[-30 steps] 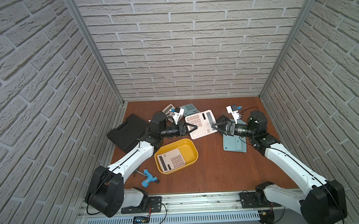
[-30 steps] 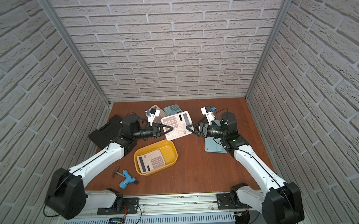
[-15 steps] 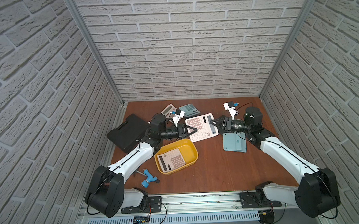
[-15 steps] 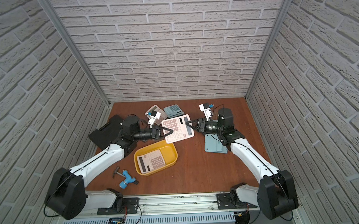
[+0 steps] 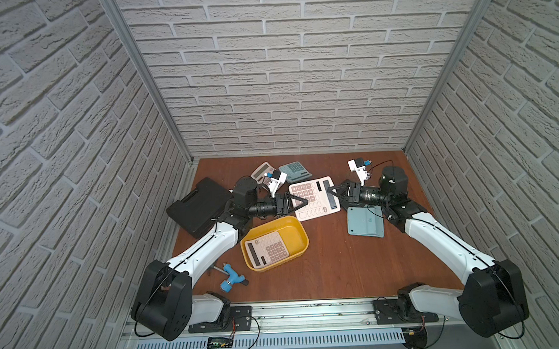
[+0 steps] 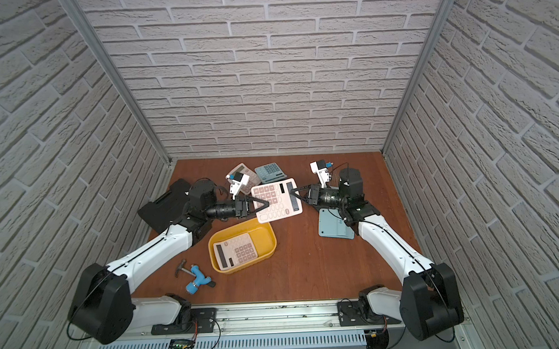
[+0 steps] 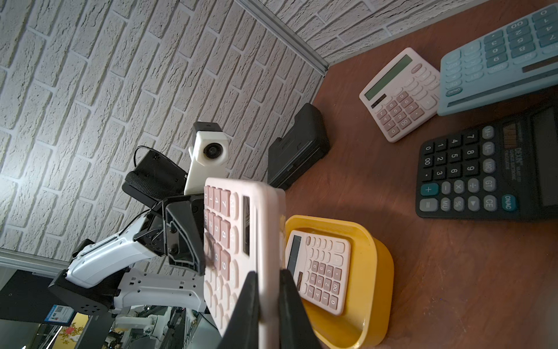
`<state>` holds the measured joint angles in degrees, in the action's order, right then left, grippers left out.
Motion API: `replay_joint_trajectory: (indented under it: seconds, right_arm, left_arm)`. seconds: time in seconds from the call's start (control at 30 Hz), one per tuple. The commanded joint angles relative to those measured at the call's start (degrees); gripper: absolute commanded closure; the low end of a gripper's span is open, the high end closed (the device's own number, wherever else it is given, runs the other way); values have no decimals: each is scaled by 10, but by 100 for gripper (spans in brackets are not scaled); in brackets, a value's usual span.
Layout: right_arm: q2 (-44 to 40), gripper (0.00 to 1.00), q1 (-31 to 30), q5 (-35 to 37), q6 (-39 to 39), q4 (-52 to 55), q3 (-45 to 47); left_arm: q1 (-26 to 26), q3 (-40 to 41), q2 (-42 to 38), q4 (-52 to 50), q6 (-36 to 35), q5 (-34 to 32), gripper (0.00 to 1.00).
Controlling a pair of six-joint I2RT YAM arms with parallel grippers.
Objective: Put the calculator in the storage box
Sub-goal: Pick up the calculator at the center of the board.
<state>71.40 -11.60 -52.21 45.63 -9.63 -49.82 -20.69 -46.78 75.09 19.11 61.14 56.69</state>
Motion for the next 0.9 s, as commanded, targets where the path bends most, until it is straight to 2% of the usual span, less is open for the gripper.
replay_joint_trajectory:
  seconds: [0.0,0.07,0.3,0.4,0.57,0.7,0.87]
  right_arm:
    - [-27,97,-1,8,-12,10,0]
    - [-36,97,-1,25,-25,43,1]
    - [-65,97,0,63,-51,107,17]
    - [-70,97,-2,63,-48,108,24]
    - [-59,97,-22,65,-47,111,23]
    - [-47,97,-51,76,-61,129,16]
    - [-21,97,-97,108,-79,146,-1]
  left_arm:
    - [14,3,-39,-57,-51,-33,18]
    - [26,4,-63,-115,-79,-68,3]
    - [84,28,-189,-366,-156,-249,2]
    - [105,50,-241,-440,-161,-318,2]
    - [120,88,-302,-520,-146,-407,2]
    - [123,127,-350,-548,-124,-462,2]
    - [143,168,-376,-552,-112,-463,2]
